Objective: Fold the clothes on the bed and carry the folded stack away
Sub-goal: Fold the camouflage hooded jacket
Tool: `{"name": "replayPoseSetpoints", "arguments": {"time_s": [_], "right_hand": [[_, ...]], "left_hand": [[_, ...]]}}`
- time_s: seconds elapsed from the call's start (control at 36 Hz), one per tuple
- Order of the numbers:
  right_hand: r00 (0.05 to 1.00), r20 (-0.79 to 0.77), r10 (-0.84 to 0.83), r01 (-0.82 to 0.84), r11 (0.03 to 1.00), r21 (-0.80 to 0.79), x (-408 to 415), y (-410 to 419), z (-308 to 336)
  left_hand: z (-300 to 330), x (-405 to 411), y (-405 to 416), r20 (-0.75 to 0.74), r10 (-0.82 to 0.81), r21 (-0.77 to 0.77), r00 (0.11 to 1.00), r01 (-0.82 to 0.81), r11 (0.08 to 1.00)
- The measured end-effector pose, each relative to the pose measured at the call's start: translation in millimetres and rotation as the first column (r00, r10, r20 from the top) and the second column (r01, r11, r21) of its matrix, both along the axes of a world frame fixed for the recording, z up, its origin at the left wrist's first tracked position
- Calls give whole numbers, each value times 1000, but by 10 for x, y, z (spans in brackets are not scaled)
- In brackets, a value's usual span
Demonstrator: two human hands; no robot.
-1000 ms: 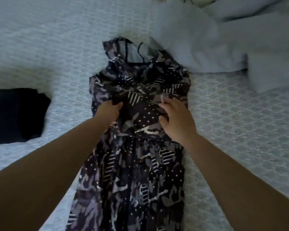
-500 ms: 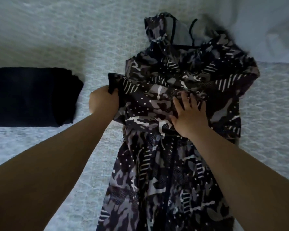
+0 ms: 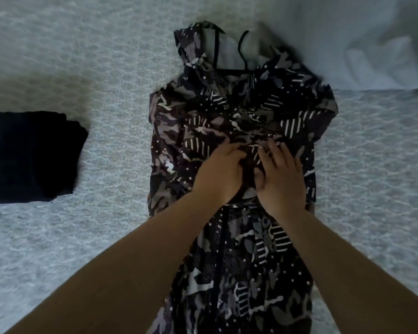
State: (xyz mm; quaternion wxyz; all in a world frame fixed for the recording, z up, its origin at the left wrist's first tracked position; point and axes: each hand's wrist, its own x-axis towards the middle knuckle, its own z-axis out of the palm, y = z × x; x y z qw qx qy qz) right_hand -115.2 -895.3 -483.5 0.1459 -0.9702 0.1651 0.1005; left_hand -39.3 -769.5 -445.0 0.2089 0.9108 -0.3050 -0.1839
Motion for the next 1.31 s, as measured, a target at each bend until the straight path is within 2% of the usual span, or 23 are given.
{"name": "replayPoseSetpoints", "arguments": {"time_s": [0.06,0.08,0.14,0.17,0.36,0.56,0.67,0.75,0.86,0.97,1.06,1.17,1.31], "right_hand": [[1000,-21,10,-10,1000,-23,12,-24,-67],[1000,-23,14,-15,1000,-25,22,-36,-96],[1000,-18,15,-16,999,-32,47,-53,-152],[1000,-12,16,-17,999,-41,57,-53,-176],[997,69,40,-35,997,-70,105,-90,-363],[985,167,39,-29,998,-63,91,-90,-427],[989,141,35,-25,997,-71,80,-86,-411],[995,100,12,-4,997,-76,71,-63,-355],[999,37,-33,34,998,-44,-322,128,-297],[996,-78,-52,47,997,-66,-1304,583,-296],[979,-141,-145,137,988,-65,-1861,914,-261],[959,-189,-211,203,977,-59,-2373,1296,-115],[953,-235,-189,186,982,-38,-2895,1595,12]], "left_hand": [[-132,28,135,241,-15,125,970,-16,992],[-198,39,192,298,-24,222,954,-45,974],[-325,51,277,265,-47,402,963,-66,913],[-413,51,304,233,-40,442,972,-69,894],[-809,91,298,269,96,344,958,-189,920],[-857,86,313,287,83,305,954,-173,936],[-864,89,311,301,78,312,950,-175,934],[-786,121,297,246,85,338,966,-168,926],[-651,86,387,59,50,372,997,-68,926],[-543,-453,831,31,-54,360,998,40,932],[-572,-1129,1322,13,-155,451,988,133,883],[-571,-2005,1915,-7,-130,460,991,119,880],[-507,-2529,2234,14,-15,491,1000,7,871]]}}
